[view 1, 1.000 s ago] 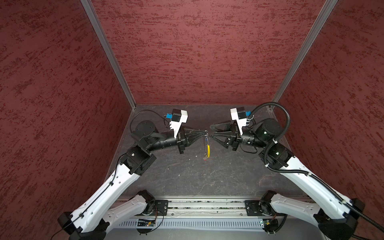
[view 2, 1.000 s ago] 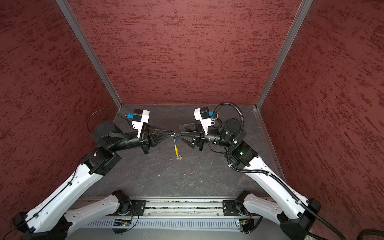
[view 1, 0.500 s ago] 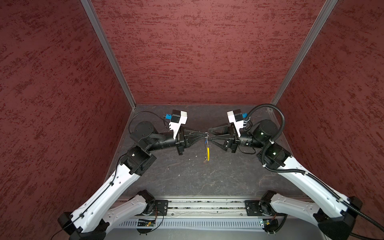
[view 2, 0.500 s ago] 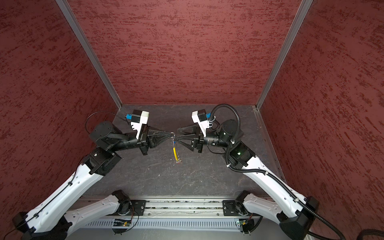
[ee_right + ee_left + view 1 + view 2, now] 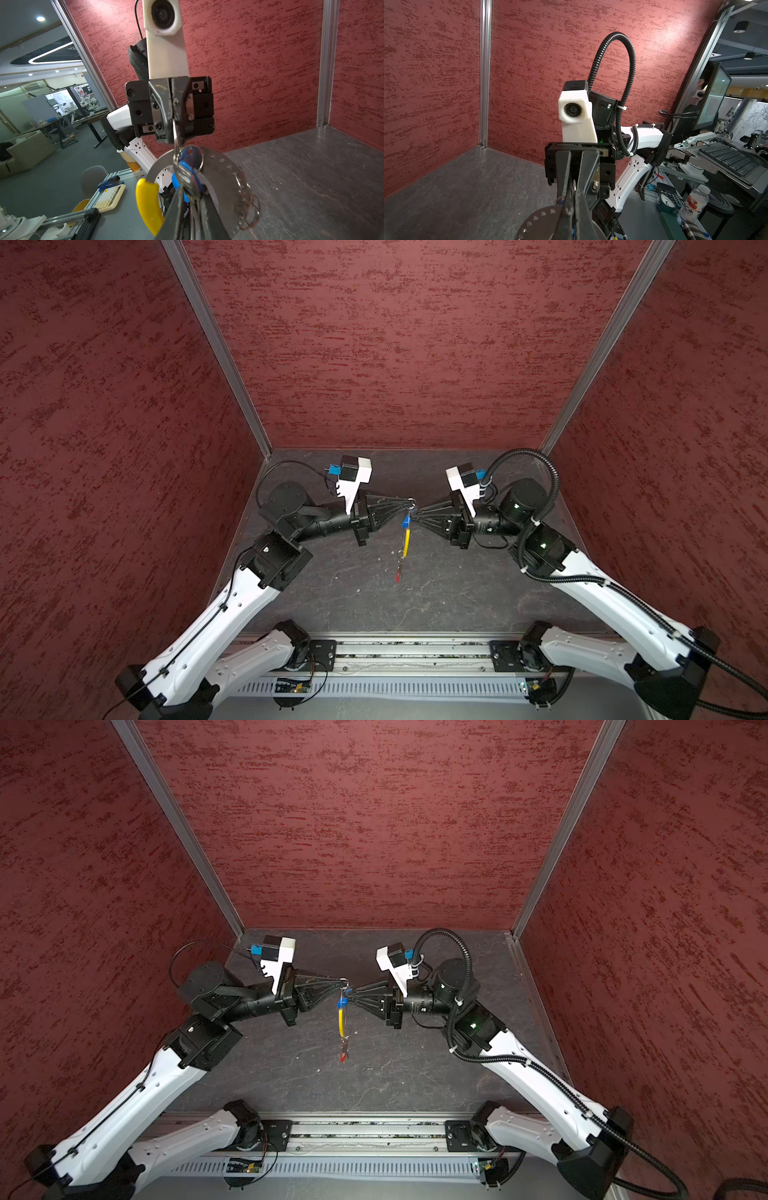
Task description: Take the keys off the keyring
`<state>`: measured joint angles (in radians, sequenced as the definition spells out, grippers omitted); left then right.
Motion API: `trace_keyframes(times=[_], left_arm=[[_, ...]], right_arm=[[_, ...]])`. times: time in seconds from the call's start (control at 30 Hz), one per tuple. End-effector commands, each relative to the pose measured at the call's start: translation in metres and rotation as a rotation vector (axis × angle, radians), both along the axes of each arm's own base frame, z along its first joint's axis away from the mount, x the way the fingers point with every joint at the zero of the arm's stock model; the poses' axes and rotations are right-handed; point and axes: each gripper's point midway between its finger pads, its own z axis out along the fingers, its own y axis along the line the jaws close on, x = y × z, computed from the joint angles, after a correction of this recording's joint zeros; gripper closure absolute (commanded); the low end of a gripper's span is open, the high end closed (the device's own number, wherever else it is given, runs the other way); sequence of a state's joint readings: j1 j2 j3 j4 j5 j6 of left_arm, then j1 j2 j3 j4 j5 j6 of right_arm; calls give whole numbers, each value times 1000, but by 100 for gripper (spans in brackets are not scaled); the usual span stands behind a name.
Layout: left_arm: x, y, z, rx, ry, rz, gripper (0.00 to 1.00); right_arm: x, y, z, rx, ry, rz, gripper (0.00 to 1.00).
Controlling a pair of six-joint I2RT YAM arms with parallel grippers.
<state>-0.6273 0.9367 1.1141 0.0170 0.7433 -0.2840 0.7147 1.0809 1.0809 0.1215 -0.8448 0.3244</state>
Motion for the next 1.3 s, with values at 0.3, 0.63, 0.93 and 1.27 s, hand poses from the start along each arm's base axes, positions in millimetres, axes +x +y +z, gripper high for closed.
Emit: trace_keyframes(times=[0.3, 0.63, 0.93, 1.27], left_arm=[[-1, 4, 13, -57, -14, 8, 100], [-3, 6, 16, -67, -18, 3, 100], [-3, 5, 13, -36, -15, -5, 100], [-8, 6, 12, -26, -20, -20, 100]], right_arm=[[-5, 2, 10, -2, -33, 24, 100], [1, 12, -6, -65, 12, 35, 100], [3, 3, 5, -76, -33, -44, 80], [10, -27, 62, 121, -82, -105, 49]])
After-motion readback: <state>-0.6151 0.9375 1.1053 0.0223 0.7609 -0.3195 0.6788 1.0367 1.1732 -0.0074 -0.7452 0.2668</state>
